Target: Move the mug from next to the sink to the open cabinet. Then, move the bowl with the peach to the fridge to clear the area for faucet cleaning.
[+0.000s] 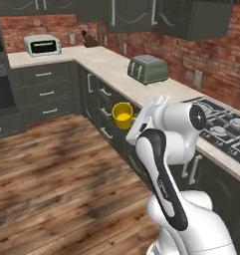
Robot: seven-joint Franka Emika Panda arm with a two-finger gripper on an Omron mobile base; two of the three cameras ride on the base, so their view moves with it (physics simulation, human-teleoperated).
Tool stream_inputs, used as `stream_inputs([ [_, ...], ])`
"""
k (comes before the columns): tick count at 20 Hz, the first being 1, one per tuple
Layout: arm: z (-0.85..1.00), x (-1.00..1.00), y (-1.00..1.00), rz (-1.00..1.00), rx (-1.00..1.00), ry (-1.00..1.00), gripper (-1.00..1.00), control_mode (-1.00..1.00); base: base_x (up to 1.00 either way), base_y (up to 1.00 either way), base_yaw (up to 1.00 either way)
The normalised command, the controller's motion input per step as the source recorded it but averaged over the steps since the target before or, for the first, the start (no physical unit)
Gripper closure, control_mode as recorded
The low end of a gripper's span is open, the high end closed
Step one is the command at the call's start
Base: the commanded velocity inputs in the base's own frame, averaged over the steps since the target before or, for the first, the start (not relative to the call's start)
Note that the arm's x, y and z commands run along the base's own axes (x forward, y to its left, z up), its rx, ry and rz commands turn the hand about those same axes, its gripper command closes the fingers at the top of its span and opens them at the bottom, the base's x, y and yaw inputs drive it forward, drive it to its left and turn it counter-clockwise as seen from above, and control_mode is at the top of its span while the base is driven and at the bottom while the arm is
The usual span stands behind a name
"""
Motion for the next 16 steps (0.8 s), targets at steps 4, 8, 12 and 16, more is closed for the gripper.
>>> stream_inputs([
  [4, 0.0, 0.0, 0.0, 0.0, 0.0, 0.0, 1.0, 1.0, 1.0, 0.48, 0.11],
  [8, 0.0, 0.0, 0.0, 0.0, 0.0, 0.0, 1.0, 1.0, 1.0, 0.42, 0.1],
  [12, 0.0, 0.0, 0.0, 0.0, 0.0, 0.0, 1.0, 1.0, 1.0, 0.19, 0.05],
  [16, 0.0, 0.0, 0.0, 0.0, 0.0, 0.0, 1.0, 1.0, 1.0, 0.0, 0.0],
])
